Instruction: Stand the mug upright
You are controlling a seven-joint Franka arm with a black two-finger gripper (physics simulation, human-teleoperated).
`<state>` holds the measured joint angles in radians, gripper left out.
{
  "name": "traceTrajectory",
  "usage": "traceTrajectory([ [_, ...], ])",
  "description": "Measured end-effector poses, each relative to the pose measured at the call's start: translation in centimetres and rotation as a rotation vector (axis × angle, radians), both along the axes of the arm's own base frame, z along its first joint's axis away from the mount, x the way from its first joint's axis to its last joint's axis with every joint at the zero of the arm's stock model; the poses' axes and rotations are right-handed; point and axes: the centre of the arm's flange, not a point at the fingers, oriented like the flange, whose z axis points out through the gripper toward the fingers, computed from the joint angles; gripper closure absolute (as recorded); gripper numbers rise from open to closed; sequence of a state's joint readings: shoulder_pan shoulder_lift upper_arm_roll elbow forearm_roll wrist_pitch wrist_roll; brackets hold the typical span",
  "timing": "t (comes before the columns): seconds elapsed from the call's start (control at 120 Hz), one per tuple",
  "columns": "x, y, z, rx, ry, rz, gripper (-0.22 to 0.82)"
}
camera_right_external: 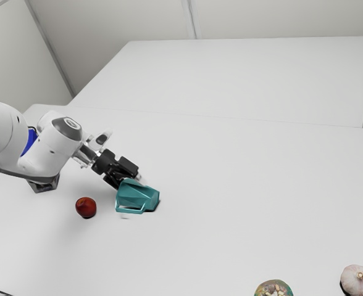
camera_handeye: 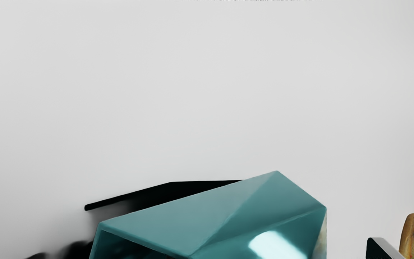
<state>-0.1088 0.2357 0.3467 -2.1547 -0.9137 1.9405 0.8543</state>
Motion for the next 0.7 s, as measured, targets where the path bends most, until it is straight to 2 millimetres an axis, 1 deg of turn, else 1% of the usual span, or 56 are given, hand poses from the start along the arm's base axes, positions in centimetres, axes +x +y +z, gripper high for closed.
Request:
traceTrajectory([
  [0.158,0.3,-0.3,0.6,-0.007,-0.027,-0.014,0.23],
  [0.458,0.9,-0.6,1.6,-0.009,-0.064,-0.027,0.57],
  [0.6,1.2,-1.1,2.6,-0.008,-0.085,-0.037,0.68],
  [0.7,1.7,-1.7,3.9,-0.005,-0.112,-0.049,0.73],
])
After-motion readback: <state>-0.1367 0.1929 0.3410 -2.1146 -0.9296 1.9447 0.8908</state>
